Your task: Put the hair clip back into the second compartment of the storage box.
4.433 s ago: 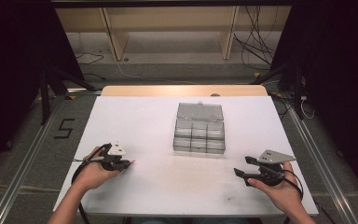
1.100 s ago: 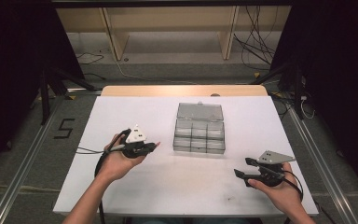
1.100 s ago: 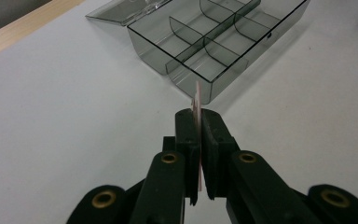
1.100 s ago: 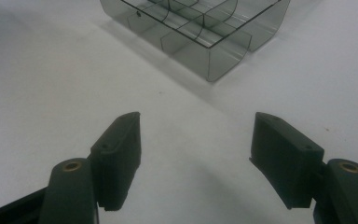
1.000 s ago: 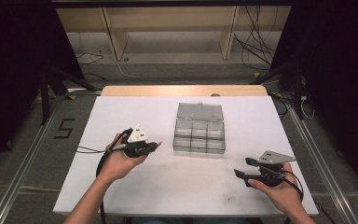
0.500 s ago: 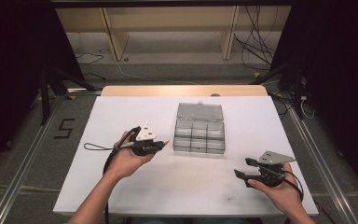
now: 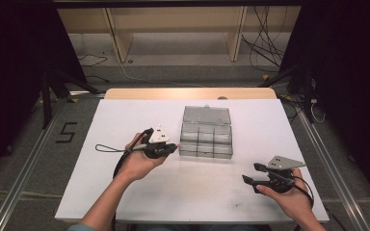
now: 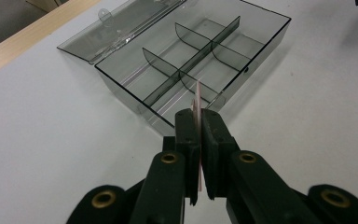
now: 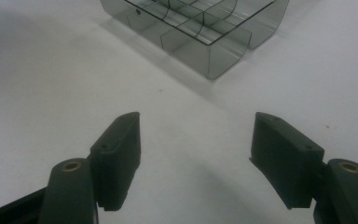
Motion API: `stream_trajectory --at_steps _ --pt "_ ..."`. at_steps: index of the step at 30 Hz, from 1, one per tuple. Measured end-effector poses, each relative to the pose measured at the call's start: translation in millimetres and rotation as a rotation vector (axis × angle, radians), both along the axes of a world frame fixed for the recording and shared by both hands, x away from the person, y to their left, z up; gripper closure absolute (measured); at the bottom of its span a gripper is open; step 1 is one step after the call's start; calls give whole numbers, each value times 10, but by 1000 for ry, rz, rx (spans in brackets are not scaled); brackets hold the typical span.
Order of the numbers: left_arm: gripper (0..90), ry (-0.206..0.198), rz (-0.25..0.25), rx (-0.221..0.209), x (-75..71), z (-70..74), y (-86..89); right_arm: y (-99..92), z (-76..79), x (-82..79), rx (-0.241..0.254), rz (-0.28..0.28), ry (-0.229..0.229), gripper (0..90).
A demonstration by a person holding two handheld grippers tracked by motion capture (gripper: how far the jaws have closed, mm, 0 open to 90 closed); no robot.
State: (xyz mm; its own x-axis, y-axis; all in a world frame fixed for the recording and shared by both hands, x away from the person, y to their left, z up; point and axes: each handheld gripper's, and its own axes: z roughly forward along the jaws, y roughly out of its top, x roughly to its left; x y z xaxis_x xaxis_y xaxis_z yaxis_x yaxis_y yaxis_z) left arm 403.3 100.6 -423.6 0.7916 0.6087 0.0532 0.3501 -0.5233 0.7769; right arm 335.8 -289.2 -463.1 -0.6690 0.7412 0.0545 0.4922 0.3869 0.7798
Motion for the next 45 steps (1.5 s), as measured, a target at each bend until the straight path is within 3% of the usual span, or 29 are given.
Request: stream_trajectory --at_steps 45 --pt "858 -8 -26 20 238 47 -367 -15 -4 -24 2 -3 -4 340"
